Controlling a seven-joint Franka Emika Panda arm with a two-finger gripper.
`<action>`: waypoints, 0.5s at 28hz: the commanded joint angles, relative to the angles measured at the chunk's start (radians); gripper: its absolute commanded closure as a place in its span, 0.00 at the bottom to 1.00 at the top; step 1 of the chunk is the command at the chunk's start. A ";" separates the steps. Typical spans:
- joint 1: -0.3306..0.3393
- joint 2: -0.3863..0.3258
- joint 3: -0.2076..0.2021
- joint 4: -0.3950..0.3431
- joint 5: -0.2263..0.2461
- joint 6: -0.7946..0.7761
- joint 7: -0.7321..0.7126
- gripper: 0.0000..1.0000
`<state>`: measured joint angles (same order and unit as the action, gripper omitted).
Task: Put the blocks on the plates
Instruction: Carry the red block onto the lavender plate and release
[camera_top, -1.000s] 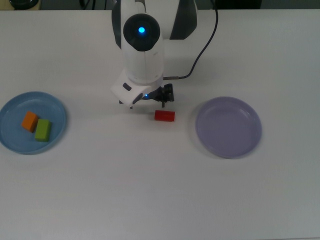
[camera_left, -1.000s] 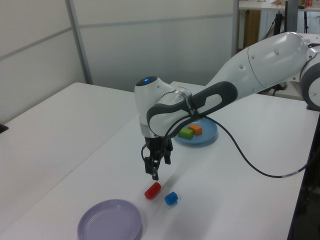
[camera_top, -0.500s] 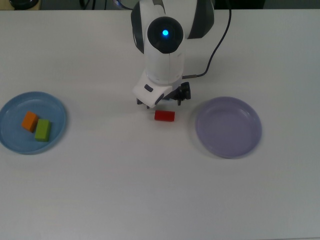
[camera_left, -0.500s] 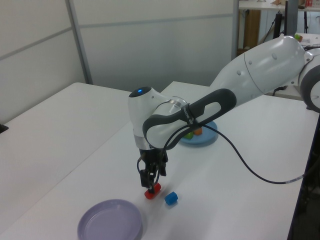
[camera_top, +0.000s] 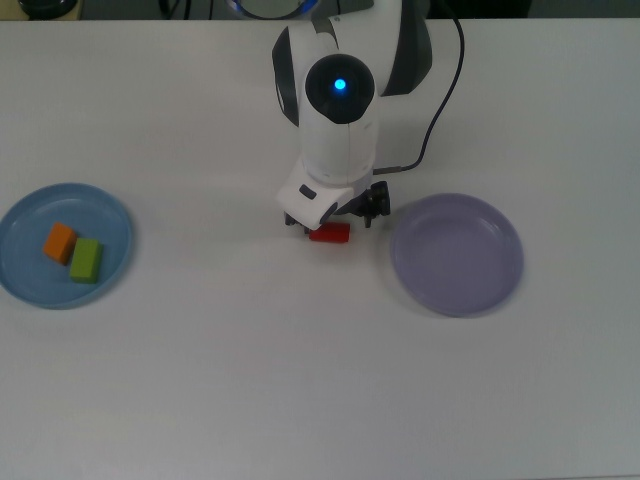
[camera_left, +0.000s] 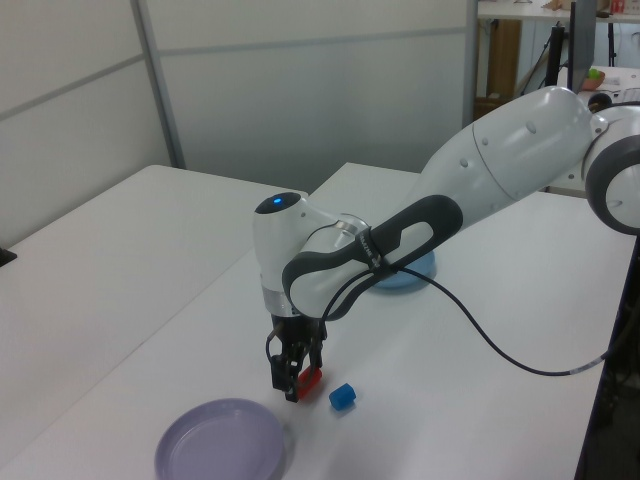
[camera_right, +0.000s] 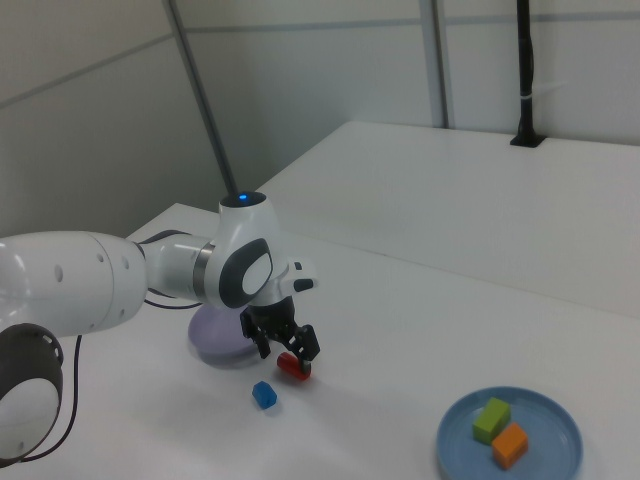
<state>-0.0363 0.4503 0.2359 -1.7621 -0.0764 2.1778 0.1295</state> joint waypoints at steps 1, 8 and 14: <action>0.010 0.008 -0.007 -0.005 -0.019 0.051 0.038 0.00; 0.009 0.013 -0.010 -0.002 -0.039 0.060 0.078 0.45; 0.007 0.016 -0.012 -0.002 -0.039 0.060 0.078 0.84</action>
<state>-0.0357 0.4626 0.2330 -1.7610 -0.0976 2.2140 0.1817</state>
